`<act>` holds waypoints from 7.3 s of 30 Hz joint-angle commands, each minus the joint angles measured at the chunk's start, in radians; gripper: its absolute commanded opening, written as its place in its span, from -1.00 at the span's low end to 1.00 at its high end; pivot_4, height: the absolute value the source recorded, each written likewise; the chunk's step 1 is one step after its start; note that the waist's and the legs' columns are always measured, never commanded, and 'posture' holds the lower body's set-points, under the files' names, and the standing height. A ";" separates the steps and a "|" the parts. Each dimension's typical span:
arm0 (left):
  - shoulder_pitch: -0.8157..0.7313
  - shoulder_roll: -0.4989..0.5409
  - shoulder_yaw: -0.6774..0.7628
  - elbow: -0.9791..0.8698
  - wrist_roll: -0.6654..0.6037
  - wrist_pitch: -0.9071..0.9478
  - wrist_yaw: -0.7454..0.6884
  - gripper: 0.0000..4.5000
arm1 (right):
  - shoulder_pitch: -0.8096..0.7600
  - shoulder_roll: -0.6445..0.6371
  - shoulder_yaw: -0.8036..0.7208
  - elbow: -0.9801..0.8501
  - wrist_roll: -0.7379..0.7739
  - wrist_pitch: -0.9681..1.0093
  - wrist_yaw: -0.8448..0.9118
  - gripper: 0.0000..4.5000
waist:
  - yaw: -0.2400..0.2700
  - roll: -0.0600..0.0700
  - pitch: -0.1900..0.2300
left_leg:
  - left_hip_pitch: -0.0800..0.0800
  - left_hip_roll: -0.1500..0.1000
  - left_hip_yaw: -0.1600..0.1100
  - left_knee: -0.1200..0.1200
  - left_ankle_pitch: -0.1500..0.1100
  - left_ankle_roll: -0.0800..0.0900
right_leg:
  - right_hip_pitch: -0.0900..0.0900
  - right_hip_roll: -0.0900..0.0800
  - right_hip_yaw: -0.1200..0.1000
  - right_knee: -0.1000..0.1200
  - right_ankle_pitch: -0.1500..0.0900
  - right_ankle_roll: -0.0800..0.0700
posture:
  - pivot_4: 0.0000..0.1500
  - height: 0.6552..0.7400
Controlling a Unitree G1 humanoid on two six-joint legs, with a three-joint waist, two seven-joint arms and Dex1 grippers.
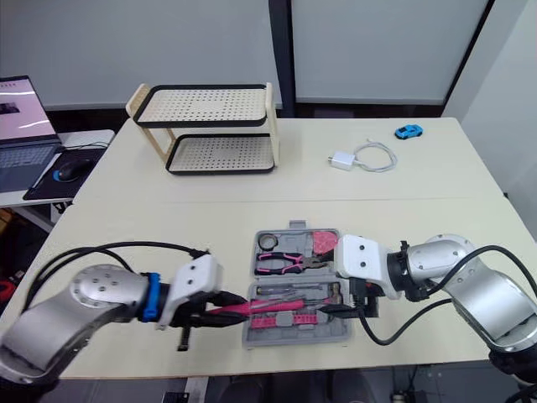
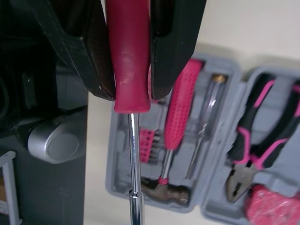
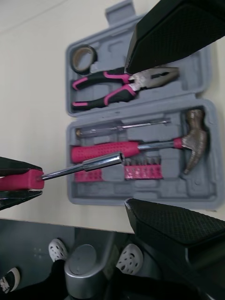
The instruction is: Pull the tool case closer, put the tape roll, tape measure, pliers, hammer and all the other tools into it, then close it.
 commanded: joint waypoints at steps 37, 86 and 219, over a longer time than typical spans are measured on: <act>-0.310 -0.229 -0.556 0.141 0.301 0.139 0.121 -0.68 | 0.120 -0.151 -0.111 -0.193 0.125 0.166 -0.061 1.00 | 0.006 -0.002 0.001 | 0.000 -0.001 -0.001 0.001 0.000 0.000 | 0.001 0.000 0.000 0.000 0.000 0.000 | 1.00 1.00; -0.008 -0.224 -0.281 0.313 0.310 -0.393 -0.014 -0.98 | 0.108 -0.106 -0.056 -0.191 0.130 0.170 -0.117 1.00 | 0.006 -0.001 0.000 | 0.000 -0.001 -0.001 0.001 0.000 0.000 | 0.002 -0.001 -0.001 0.000 0.000 0.000 | 1.00 1.00; -0.104 -0.306 -0.218 0.568 0.491 -0.311 -0.048 -1.00 | 0.064 0.233 0.257 0.321 -0.607 -0.049 -0.024 -0.98 | 0.004 0.005 -0.004 | 0.004 -0.002 -0.001 0.002 0.000 0.000 | 0.004 -0.001 -0.001 0.001 0.000 0.000 | 1.00 1.00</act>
